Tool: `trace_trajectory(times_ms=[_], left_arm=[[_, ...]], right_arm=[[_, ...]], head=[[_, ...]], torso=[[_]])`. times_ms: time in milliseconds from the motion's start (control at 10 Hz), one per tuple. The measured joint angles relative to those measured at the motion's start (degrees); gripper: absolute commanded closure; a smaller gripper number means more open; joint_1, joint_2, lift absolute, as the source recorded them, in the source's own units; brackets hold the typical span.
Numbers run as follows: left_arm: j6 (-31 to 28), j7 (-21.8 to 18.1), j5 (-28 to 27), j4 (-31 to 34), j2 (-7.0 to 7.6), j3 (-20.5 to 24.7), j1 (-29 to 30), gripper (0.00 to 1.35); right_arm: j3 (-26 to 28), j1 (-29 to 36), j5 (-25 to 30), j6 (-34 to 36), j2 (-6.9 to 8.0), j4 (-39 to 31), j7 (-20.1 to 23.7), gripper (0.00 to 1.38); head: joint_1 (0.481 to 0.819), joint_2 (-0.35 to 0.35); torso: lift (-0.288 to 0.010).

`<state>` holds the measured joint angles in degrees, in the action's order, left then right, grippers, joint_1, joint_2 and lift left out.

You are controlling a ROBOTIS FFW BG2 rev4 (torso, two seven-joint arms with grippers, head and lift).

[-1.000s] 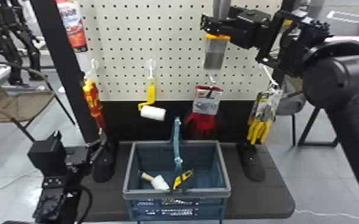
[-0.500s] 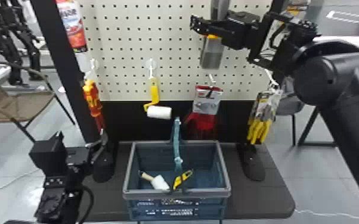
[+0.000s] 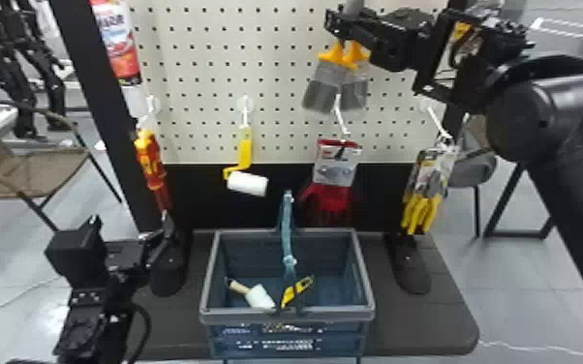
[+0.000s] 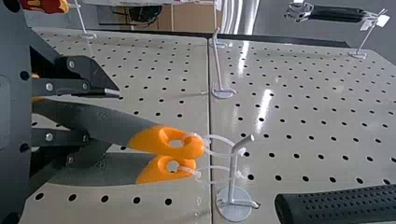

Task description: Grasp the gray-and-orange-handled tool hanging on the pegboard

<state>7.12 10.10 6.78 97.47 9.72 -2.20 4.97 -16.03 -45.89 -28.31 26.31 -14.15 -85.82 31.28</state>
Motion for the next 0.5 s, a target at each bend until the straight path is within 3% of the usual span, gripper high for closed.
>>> trace_trajectory(times_ms=[500], left_arm=[[0.09,-0.06,0.25,0.08,0.01,0.26,0.22,0.13]], right_arm=[[-0.05,0.15,-0.03,0.0,-0.21,0.54,-0.08,1.14]], head=[[0.549,0.0]], torso=[[-0.1]])
